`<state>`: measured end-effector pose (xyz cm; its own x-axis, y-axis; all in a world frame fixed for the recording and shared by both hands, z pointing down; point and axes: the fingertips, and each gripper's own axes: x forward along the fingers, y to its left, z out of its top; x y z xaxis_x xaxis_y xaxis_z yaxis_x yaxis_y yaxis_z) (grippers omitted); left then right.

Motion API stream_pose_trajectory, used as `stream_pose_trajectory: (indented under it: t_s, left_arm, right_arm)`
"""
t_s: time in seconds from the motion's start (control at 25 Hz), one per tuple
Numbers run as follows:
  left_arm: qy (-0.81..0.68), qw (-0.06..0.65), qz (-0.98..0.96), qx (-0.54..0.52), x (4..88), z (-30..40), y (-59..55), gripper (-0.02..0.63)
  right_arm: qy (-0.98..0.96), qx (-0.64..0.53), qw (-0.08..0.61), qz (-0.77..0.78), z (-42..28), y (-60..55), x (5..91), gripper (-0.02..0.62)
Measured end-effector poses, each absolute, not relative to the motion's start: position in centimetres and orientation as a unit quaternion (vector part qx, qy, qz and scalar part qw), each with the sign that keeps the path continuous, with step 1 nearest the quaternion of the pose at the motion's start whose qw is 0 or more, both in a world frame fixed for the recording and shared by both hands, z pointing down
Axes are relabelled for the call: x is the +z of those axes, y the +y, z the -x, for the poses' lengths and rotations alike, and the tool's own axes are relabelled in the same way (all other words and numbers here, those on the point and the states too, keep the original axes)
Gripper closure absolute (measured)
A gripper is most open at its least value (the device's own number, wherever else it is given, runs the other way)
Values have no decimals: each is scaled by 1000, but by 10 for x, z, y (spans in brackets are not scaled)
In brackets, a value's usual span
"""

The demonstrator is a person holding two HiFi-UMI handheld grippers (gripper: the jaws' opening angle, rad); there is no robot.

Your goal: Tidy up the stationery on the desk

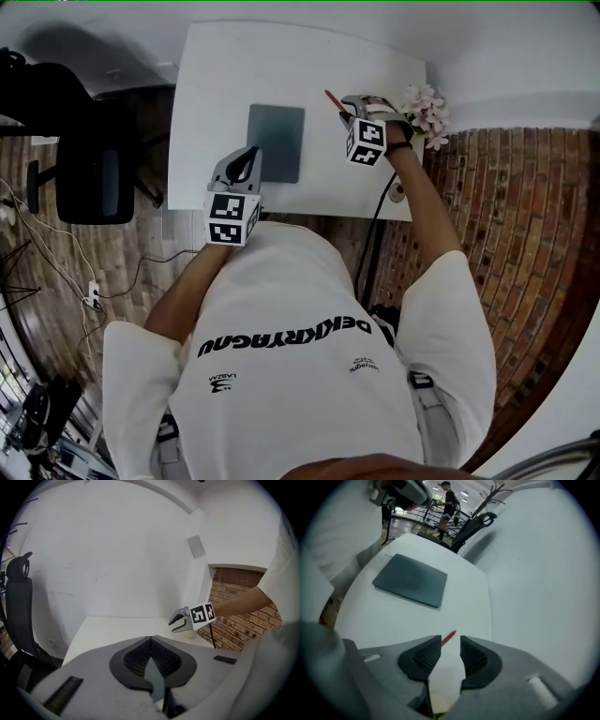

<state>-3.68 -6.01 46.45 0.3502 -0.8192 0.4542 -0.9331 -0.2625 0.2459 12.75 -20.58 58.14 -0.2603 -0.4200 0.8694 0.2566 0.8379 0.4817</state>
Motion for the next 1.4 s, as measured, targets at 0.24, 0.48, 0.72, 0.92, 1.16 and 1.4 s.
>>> stream_pose_trajectory:
  t_s: [0.24, 0.48, 0.72, 0.92, 1.16, 1.4]
  left_arm:
    - [-575, 248, -770, 123, 473, 51, -58, 607]
    - [-579, 256, -764, 127, 478, 55, -59, 607]
    - [-582, 259, -759, 134, 486, 60, -58, 607]
    - [-587, 258, -754, 143, 492, 68, -59, 607]
    - [-584, 261, -755, 146, 495, 69, -62, 607]
    - [-577, 267, -755, 157, 501, 66, -62, 607]
  right_arm:
    - [-751, -204, 624, -65, -134, -227, 615, 479]
    - [-783, -20, 607, -131, -135, -240, 639, 476]
    - [-770, 74, 610, -170, -149, -251, 662, 480]
    - [-761, 140, 603, -192, -151, -254, 669, 494]
    - [-753, 175, 601, -201, -149, -258, 677, 512]
    - [-752, 189, 597, -204, -153, -261, 676, 545]
